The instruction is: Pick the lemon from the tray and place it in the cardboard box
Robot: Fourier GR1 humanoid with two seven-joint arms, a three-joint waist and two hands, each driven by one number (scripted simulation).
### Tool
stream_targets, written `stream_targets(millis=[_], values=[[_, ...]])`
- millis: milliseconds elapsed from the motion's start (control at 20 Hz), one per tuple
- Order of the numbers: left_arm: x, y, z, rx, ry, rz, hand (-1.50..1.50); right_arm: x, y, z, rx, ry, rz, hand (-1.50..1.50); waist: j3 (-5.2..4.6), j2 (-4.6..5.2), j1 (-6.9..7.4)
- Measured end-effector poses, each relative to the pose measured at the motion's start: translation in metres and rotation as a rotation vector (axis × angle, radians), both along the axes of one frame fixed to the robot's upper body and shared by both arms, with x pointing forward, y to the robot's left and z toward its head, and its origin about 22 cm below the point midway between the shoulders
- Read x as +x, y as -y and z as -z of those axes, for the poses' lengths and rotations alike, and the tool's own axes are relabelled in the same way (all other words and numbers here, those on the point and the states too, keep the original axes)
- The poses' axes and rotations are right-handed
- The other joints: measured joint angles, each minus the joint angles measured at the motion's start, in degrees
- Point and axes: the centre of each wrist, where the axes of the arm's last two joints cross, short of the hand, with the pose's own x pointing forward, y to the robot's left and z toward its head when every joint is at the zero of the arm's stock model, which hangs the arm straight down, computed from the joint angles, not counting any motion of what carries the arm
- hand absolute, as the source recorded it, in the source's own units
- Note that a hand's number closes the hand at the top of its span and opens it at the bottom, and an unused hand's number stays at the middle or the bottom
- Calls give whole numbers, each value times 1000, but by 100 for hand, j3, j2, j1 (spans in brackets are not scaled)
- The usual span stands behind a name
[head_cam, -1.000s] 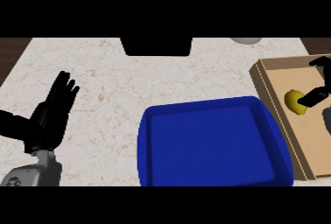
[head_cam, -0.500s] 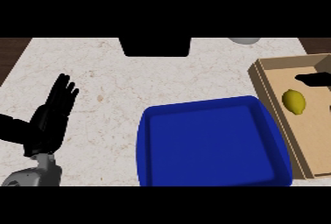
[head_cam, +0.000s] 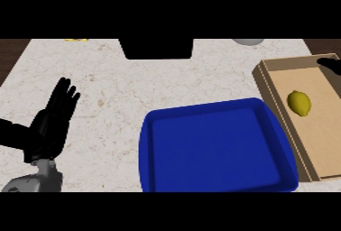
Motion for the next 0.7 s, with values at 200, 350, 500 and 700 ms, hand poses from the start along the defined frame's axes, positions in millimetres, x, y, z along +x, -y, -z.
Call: stream_targets(millis=[200,350,500,700], values=[[0,0,1,7,6,-6,0,-24,23,5,97,82,2,-150,-2,5,2],[0,2,1,5,10,-4,0,-46,44,9,132,124,21,-150,-2,12,16],[3,2,1,-1,6,-1,0,-61,63,17,150,166,44,-150,-2,18,32],[1,5,6,-3,7,6,0,-83,80,29,157,197,54,-150,-2,21,43]])
